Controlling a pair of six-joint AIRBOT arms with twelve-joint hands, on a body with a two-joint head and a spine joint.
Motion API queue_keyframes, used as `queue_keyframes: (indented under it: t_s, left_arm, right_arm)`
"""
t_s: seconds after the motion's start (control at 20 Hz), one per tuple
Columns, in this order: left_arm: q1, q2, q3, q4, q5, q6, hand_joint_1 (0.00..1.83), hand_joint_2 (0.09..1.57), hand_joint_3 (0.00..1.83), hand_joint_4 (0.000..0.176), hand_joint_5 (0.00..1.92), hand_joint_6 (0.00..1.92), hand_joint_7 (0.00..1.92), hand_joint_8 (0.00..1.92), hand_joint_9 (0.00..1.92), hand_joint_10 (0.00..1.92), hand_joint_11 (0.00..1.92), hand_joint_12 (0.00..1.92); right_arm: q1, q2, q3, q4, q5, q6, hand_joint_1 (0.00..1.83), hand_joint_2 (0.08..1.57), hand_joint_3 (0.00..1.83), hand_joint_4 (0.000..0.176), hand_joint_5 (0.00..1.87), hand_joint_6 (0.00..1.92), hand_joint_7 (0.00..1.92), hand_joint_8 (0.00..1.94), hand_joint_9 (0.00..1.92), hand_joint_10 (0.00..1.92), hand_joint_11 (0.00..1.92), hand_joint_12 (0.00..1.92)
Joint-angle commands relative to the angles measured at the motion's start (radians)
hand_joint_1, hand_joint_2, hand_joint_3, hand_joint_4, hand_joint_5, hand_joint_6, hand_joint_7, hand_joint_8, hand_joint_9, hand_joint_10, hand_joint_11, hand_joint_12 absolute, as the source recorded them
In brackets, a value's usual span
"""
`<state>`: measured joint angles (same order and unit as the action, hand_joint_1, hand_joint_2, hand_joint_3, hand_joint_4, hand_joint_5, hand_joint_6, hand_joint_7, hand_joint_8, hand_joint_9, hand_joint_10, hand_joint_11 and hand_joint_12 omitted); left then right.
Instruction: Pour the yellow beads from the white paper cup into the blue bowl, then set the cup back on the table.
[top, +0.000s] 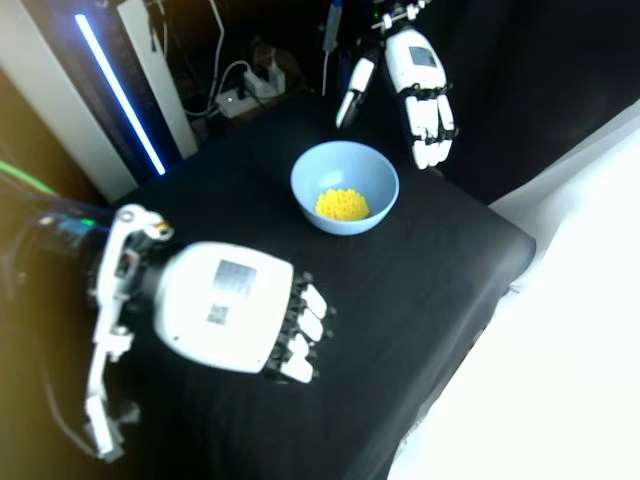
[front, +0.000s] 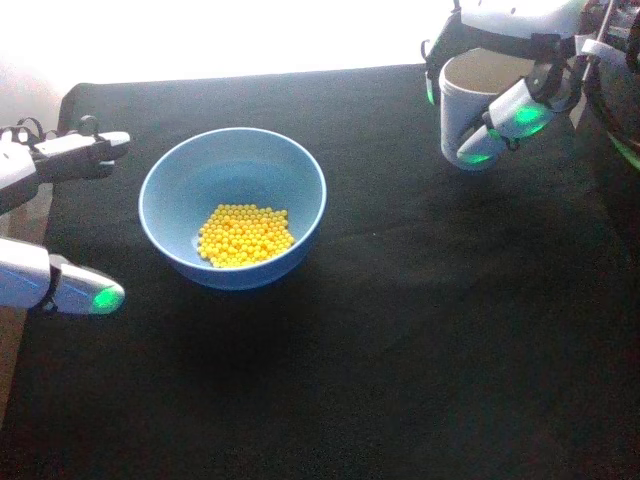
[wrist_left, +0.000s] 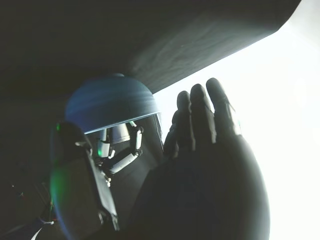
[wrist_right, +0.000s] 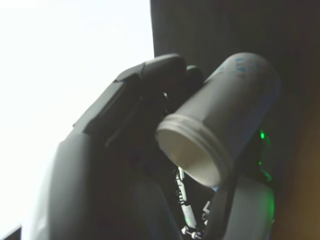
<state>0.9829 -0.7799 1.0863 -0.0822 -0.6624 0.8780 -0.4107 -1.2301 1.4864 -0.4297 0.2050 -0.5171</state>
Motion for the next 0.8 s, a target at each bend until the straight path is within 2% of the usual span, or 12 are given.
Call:
queue_keyframes:
  t_s: [0.0, 0.05, 0.15, 0.2, 0.25, 0.4, 0.45, 0.5, 0.6, 0.65, 0.7, 0.75]
  left_arm:
    - [-0.006, 0.008, 0.002, -0.018, -0.111, -0.003, 0.61, 0.85, 0.00, 0.000, 0.07, 0.00, 0.31, 0.00, 0.29, 0.00, 0.00, 0.63]
    - [-0.006, 0.008, 0.002, -0.018, -0.111, -0.003, 0.61, 0.84, 0.00, 0.000, 0.08, 0.00, 0.32, 0.00, 0.31, 0.00, 0.00, 0.69]
    - [-0.006, 0.008, 0.002, -0.019, -0.112, -0.003, 0.61, 0.84, 0.00, 0.000, 0.08, 0.00, 0.31, 0.00, 0.30, 0.00, 0.00, 0.70]
    - [-0.006, 0.007, 0.002, -0.019, -0.112, -0.003, 0.61, 0.85, 0.00, 0.000, 0.07, 0.00, 0.32, 0.00, 0.30, 0.00, 0.00, 0.70]
    - [-0.006, 0.007, 0.002, -0.019, -0.113, -0.003, 0.61, 0.84, 0.00, 0.000, 0.08, 0.00, 0.31, 0.00, 0.29, 0.00, 0.00, 0.68]
    - [-0.006, 0.007, 0.002, -0.019, -0.112, -0.003, 0.62, 0.85, 0.00, 0.000, 0.08, 0.00, 0.31, 0.00, 0.29, 0.00, 0.00, 0.68]
    - [-0.006, 0.007, 0.002, -0.019, -0.112, -0.003, 0.63, 0.85, 0.00, 0.000, 0.08, 0.00, 0.31, 0.00, 0.30, 0.00, 0.00, 0.68]
    - [-0.006, 0.008, 0.002, -0.019, -0.112, -0.003, 0.63, 0.84, 0.00, 0.000, 0.09, 0.00, 0.33, 0.00, 0.31, 0.00, 0.00, 0.73]
    - [-0.006, 0.008, 0.002, -0.019, -0.110, -0.003, 0.64, 0.85, 0.00, 0.000, 0.08, 0.00, 0.30, 0.00, 0.29, 0.00, 0.00, 0.67]
    - [-0.006, 0.008, 0.002, -0.019, -0.109, -0.003, 0.64, 0.85, 0.00, 0.000, 0.08, 0.00, 0.30, 0.00, 0.29, 0.00, 0.00, 0.67]
    - [-0.006, 0.008, 0.002, -0.019, -0.109, -0.003, 0.64, 0.86, 0.00, 0.000, 0.08, 0.00, 0.31, 0.00, 0.30, 0.00, 0.00, 0.69]
    - [-0.006, 0.008, 0.002, -0.019, -0.108, -0.003, 0.65, 0.85, 0.00, 0.000, 0.08, 0.00, 0.31, 0.00, 0.30, 0.00, 0.00, 0.68]
  right_arm:
    - [0.006, -0.001, 0.002, 0.015, 0.104, 0.000, 1.28, 1.10, 0.00, 0.000, 0.97, 0.75, 1.07, 1.07, 1.07, 1.03, 0.86, 1.58]
    - [0.004, -0.003, 0.002, 0.015, 0.104, 0.000, 1.19, 1.10, 0.00, 0.000, 1.00, 0.88, 1.08, 0.96, 1.10, 1.27, 0.95, 1.73]
    - [0.001, -0.008, 0.004, 0.015, 0.104, 0.000, 1.18, 1.10, 0.00, 0.000, 1.00, 0.91, 1.13, 0.86, 1.11, 1.32, 0.96, 1.74]
    - [0.000, -0.010, 0.006, 0.015, 0.104, 0.000, 1.18, 1.08, 0.00, 0.000, 1.05, 0.85, 1.12, 1.03, 1.12, 1.42, 1.00, 1.79]
    - [-0.002, -0.011, 0.007, 0.015, 0.104, 0.000, 1.18, 1.08, 0.00, 0.000, 1.07, 0.82, 1.08, 1.36, 1.11, 1.69, 1.08, 1.92]
    - [-0.002, -0.011, 0.007, 0.015, 0.104, 0.000, 1.19, 1.07, 0.00, 0.000, 1.09, 0.79, 1.09, 1.35, 1.11, 1.71, 1.08, 1.92]
    - [-0.002, -0.011, 0.007, 0.015, 0.104, 0.000, 1.18, 1.07, 0.00, 0.000, 1.08, 0.79, 1.10, 1.15, 1.11, 1.49, 1.03, 1.79]
    - [-0.002, -0.011, 0.007, 0.015, 0.104, 0.000, 1.26, 1.10, 0.00, 0.000, 1.05, 0.61, 1.05, 1.17, 1.12, 1.27, 0.99, 1.65]
    - [-0.002, -0.009, 0.006, 0.015, 0.104, 0.000, 1.26, 1.12, 0.00, 0.000, 0.92, 0.82, 1.04, 1.13, 1.01, 1.01, 0.84, 1.59]
    - [-0.002, -0.009, 0.006, 0.015, 0.104, 0.000, 1.26, 1.12, 0.00, 0.000, 0.92, 0.82, 1.04, 1.13, 1.01, 1.01, 0.84, 1.59]
    - [-0.002, -0.009, 0.006, 0.014, 0.104, 0.000, 1.26, 1.12, 0.00, 0.000, 0.94, 0.96, 1.00, 1.02, 1.00, 0.75, 0.67, 1.46]
    - [-0.002, -0.009, 0.004, 0.010, 0.104, 0.000, 1.23, 0.97, 0.00, 0.000, 0.70, 0.09, 1.11, 0.32, 0.97, 0.25, 0.38, 1.19]
